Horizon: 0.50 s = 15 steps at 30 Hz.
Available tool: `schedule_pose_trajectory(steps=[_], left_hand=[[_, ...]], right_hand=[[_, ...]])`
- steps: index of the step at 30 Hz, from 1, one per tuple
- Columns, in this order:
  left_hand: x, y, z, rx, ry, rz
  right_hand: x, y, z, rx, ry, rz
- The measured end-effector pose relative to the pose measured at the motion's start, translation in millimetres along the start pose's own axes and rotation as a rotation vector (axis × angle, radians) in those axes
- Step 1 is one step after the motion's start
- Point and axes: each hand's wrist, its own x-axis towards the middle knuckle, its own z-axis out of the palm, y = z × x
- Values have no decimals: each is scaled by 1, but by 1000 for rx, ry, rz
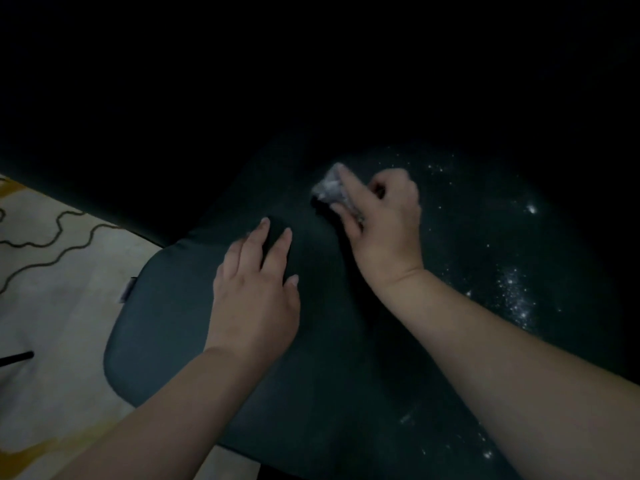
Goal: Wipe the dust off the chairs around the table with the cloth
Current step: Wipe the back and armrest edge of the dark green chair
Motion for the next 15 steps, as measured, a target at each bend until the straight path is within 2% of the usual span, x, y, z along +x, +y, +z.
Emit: schedule_pose_trajectory(steps=[2,3,7,10,12,15], left_hand=[[6,2,1,0,1,5],[10,3,2,1,2,8],[22,9,3,25,1,26],[33,17,2,36,15,49],[41,23,3,40,32,66],[53,32,7,42,49,86]], right_hand=[[4,-1,4,-3,-73,-157],[7,4,5,-21,-81,-164],[17,41,-4,-3,32,242],[21,51,-20,65,67,190],[37,71,-30,-15,102,196],[80,112,-40,-52,195,377]])
